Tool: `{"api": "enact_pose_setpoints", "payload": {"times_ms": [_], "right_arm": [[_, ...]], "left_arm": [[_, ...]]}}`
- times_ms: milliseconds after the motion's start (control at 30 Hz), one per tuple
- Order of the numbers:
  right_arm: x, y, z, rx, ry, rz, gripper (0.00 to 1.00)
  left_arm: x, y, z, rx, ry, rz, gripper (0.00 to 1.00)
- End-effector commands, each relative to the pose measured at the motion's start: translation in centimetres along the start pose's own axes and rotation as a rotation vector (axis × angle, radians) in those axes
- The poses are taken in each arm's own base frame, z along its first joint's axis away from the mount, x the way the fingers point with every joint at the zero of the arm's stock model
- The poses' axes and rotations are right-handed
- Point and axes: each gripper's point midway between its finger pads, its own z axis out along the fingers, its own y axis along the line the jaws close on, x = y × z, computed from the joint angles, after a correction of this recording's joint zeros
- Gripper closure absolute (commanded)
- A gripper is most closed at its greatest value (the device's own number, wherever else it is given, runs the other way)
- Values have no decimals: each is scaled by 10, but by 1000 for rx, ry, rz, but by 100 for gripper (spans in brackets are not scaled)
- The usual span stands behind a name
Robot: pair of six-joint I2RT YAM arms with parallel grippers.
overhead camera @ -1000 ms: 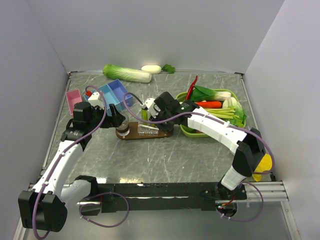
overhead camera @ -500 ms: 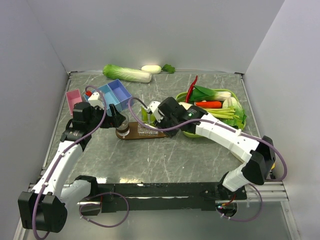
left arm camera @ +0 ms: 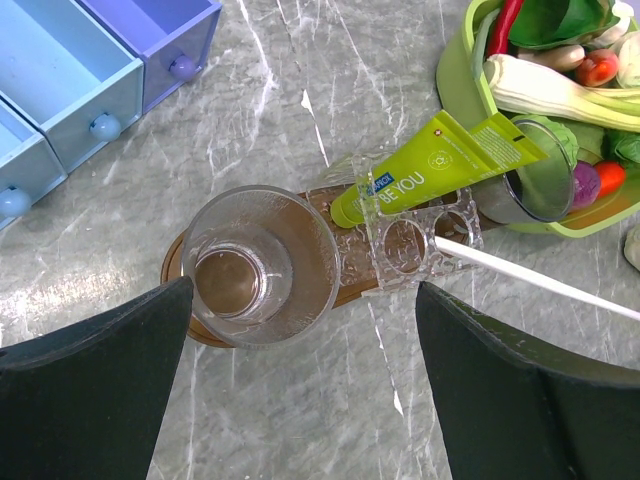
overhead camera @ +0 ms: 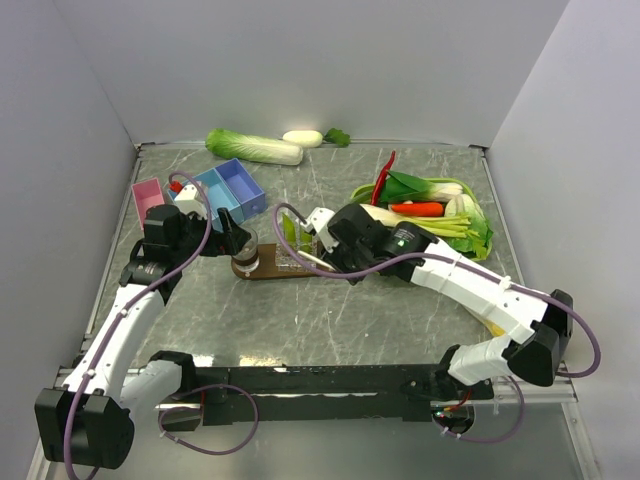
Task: Prepare toiletry sets of a toothbrush and toothpaste on the tray
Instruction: Pick up the toothbrush from the toothpaste holder.
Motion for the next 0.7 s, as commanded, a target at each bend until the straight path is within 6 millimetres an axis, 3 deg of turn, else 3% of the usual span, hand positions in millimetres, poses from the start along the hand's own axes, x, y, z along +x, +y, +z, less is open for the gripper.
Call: {"api": "enact_pose_setpoints", "payload": {"times_ms": [0, 300, 533, 667], "right_arm": [[6, 1, -18, 22, -13, 12, 100], [17, 1, -38, 47, -31, 24, 100], [10, -2, -53, 61, -111, 49, 100], [6, 4, -63, 21, -155, 61, 100]], "left_arm": [[-18, -8, -4, 30, -61, 27, 3], [-19, -9, -4, 33, -63, 27, 3], [-19, -12, -4, 46, -69, 34, 2], [-23, -36, -9, 147, -96, 93, 1]]}}
